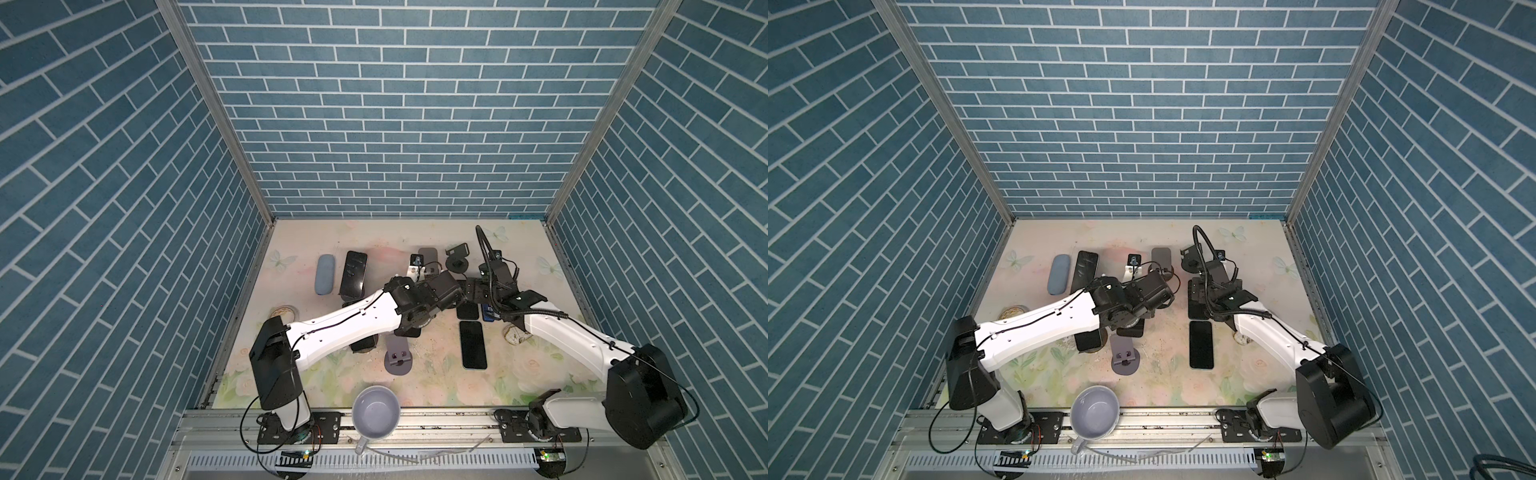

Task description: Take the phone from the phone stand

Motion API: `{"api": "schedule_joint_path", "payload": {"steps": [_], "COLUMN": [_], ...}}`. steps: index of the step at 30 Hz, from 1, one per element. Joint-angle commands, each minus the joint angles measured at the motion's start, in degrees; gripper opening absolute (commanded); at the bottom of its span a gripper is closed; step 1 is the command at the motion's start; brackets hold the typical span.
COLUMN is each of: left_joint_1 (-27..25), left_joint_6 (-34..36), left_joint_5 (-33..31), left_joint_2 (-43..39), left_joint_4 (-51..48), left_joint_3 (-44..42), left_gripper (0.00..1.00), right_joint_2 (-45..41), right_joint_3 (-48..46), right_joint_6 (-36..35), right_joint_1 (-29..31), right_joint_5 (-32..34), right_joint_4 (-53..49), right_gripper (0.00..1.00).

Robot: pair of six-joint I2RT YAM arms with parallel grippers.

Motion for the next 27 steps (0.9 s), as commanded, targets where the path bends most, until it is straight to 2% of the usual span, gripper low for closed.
{"api": "schedule_joint_path", "payload": {"steps": [1,15,21,27], "left_joint_1": [-0.4,0.4,3.5,6.1], "left_joint_6": [4.3,6.1,4.2,3.3], "left_joint_5": [1.1,7.4,16.3,19.9], "left_joint_2": [2.2,10.7,14.4,18.9], "left_joint_4": [1.1,3.8,8.4,9.1], "left_joint_3": [4.5,11.5,10.9,12.9], "left_gripper": [0.49,0.47,0.46,0.45], "right_joint_2": [-3.6,-12.5,-14.8,-17.7], "right_joint_3": [-1.5,-5.4,-6.0,-7.1], "right_joint_6": [1.7,2.1,1.9,1.8], "right_joint_1": [-0.8,-2.6,-3.2,-3.7], "right_joint_5": [4.5,6.2,6.9,7.7], "right_joint_4": [-2.5,-4.2,-4.6,-5.0], "right_gripper": [0.98,0.99,0.99,0.98]}}
